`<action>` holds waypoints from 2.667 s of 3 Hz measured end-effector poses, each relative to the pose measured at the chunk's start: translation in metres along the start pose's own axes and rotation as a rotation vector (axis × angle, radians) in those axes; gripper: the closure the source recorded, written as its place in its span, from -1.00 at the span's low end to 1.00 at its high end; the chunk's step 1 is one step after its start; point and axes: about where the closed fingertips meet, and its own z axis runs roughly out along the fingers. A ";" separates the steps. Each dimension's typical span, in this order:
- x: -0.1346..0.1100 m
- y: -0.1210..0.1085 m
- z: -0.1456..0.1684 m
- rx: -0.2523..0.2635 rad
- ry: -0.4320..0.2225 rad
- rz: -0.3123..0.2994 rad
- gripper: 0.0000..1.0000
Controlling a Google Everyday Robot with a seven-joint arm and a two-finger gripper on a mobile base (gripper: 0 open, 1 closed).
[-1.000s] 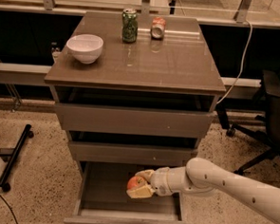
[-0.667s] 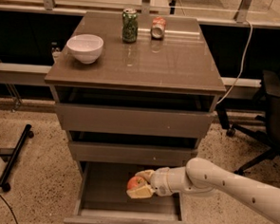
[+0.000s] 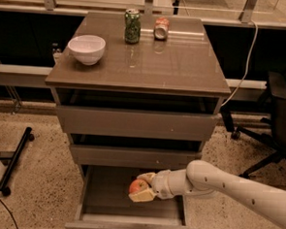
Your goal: Place apple into bottom drawer
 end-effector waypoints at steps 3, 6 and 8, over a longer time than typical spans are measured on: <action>0.045 -0.035 0.017 0.034 -0.014 -0.081 1.00; 0.090 -0.090 0.040 0.175 0.003 0.007 1.00; 0.095 -0.092 0.046 0.169 0.010 0.022 1.00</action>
Offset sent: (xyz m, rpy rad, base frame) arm 0.0166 -0.0238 -0.0477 0.0191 -0.0963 0.0330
